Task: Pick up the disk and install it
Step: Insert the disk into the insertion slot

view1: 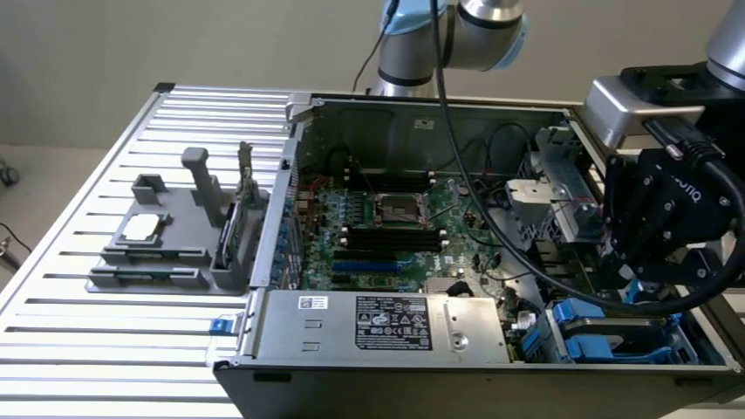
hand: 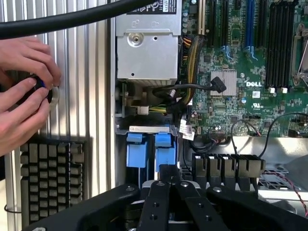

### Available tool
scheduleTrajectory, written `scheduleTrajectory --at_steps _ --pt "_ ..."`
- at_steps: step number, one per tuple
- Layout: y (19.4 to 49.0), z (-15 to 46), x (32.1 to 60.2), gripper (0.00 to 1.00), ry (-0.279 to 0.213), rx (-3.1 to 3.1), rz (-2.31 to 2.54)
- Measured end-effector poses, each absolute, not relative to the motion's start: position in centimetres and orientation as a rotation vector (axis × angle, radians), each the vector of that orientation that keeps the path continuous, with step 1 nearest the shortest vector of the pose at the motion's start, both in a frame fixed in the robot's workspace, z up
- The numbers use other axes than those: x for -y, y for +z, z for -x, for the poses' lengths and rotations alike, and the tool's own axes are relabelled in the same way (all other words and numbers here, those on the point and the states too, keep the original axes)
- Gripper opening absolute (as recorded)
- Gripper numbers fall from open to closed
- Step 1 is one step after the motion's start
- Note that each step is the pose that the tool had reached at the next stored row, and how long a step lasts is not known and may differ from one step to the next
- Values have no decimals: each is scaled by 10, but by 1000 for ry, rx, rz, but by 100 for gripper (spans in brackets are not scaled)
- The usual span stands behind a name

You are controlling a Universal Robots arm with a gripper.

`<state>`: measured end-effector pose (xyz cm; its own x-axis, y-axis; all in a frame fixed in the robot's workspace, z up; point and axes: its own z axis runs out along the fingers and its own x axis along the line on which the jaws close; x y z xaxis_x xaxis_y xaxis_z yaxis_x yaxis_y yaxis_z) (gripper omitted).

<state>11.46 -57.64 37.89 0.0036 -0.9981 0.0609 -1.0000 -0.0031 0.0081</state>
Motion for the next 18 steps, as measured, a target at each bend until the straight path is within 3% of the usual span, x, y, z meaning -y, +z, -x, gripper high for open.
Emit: scheduleTrajectory --at_steps 8,10,11,18 --pt "364 -120 575 11 63 2180 -2188" --pt "361 -121 575 12 64 2180 -2187" --pt "359 -121 574 18 64 2180 -2187" --pt "346 -123 574 18 65 2179 -2187"
